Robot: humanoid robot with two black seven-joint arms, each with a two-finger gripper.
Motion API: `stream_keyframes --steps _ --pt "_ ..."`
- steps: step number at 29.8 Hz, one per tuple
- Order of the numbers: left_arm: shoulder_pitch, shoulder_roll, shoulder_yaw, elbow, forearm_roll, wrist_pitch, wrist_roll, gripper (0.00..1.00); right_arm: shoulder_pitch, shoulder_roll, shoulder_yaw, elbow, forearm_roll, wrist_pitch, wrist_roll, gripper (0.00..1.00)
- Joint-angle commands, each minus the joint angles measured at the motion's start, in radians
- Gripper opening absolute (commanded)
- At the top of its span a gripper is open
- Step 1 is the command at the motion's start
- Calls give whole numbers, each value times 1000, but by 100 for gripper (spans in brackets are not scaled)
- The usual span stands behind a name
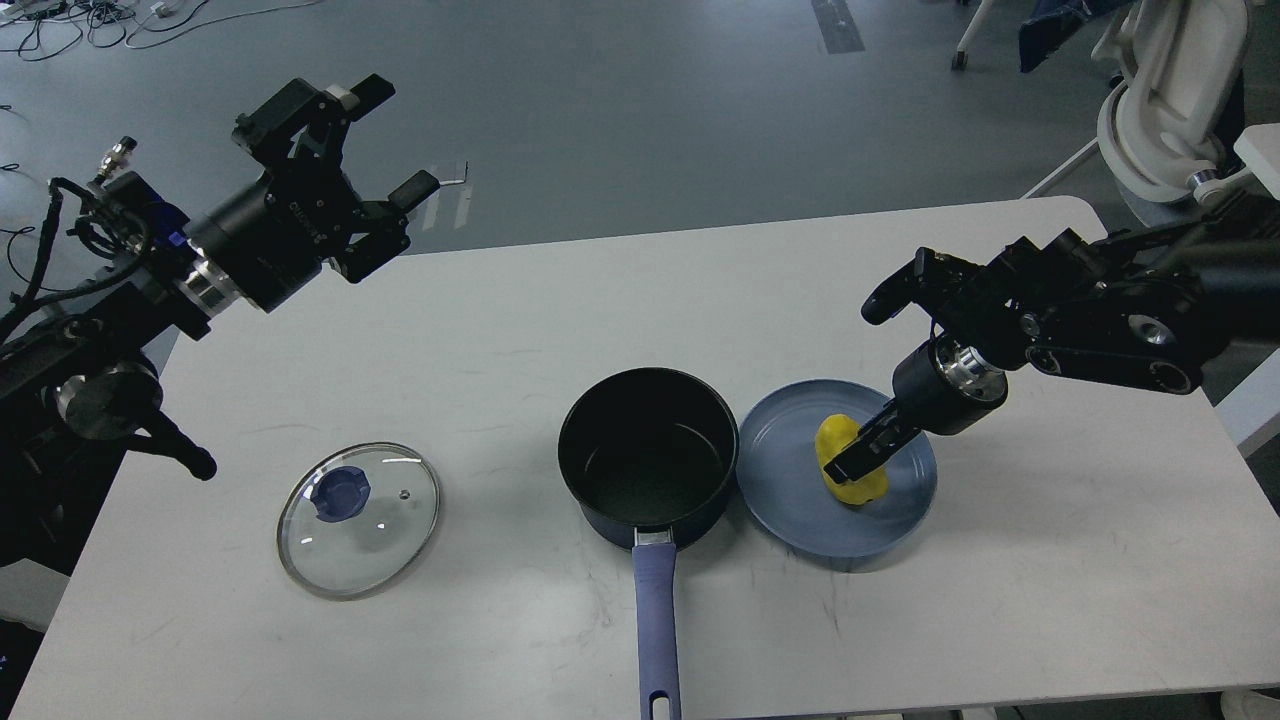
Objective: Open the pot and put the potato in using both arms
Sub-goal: 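Lift the potato and carry it over the saucepan with the right gripper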
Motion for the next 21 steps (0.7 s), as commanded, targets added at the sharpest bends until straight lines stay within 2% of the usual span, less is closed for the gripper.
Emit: stream_keyframes --steps 1,10,15,21 --pt "-2 2 0 1 0 -1 0 98 55 -35 48 13 11 0 0 20" --pt "-2 5 -1 1 -2 -1 0 98 174 -28 133 60 117 0 0 23" --pt "-2 5 -1 1 0 -1 0 98 181 84 133 34 175 0 0 25" --pt "-2 8 -1 1 -2 -1 0 98 139 155 127 22 288 0 0 25"
